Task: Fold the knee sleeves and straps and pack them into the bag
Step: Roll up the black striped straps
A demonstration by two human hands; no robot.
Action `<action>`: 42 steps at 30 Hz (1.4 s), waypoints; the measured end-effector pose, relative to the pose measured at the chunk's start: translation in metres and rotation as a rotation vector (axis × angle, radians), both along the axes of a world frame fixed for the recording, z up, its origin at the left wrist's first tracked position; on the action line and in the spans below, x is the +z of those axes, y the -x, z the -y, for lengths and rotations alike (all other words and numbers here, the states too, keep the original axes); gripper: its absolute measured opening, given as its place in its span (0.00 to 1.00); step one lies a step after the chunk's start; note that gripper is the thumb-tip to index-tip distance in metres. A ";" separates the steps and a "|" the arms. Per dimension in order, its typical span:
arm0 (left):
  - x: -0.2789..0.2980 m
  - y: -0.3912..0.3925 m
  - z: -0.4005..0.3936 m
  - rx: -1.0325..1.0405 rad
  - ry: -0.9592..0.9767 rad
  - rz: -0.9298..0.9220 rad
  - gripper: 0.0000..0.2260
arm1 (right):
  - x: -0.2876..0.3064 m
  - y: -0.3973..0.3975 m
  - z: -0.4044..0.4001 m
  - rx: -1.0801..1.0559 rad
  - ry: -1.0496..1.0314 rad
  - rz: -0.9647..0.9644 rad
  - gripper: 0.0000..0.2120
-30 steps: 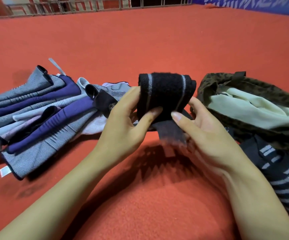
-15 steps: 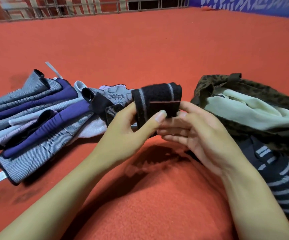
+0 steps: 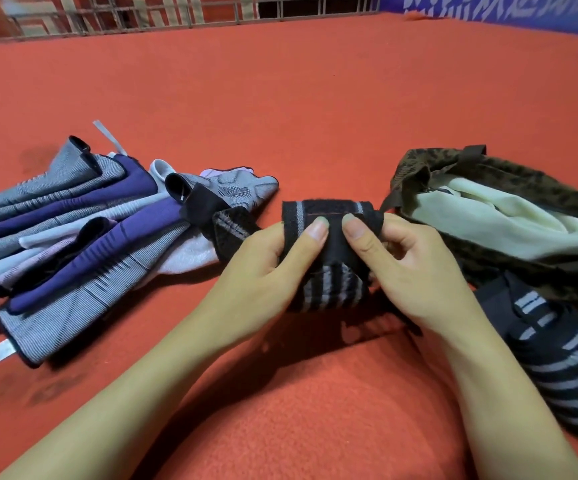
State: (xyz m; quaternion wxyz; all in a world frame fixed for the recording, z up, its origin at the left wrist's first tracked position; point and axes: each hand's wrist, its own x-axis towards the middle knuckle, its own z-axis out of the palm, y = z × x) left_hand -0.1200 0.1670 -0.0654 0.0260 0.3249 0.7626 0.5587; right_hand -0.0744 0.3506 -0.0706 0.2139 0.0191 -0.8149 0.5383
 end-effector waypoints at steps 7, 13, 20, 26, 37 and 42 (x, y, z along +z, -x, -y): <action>-0.019 -0.005 -0.007 -0.053 0.146 -0.134 0.16 | 0.001 0.002 -0.004 0.165 -0.011 0.082 0.16; -0.026 0.000 -0.009 -0.057 0.118 -0.042 0.13 | -0.004 0.006 -0.007 0.014 -0.242 0.088 0.12; -0.033 0.014 -0.001 -0.082 -0.062 0.304 0.15 | 0.008 -0.005 -0.053 -0.300 -0.399 0.021 0.10; -0.064 0.054 0.023 0.226 0.265 -0.170 0.08 | -0.008 -0.009 -0.099 -0.446 -0.671 0.275 0.11; -0.089 0.060 0.018 0.170 0.579 -0.354 0.21 | 0.008 -0.014 -0.071 -0.459 -0.612 -0.083 0.17; -0.089 0.060 0.018 0.173 0.581 -0.370 0.21 | 0.019 -0.010 -0.015 -0.247 -0.548 -0.313 0.12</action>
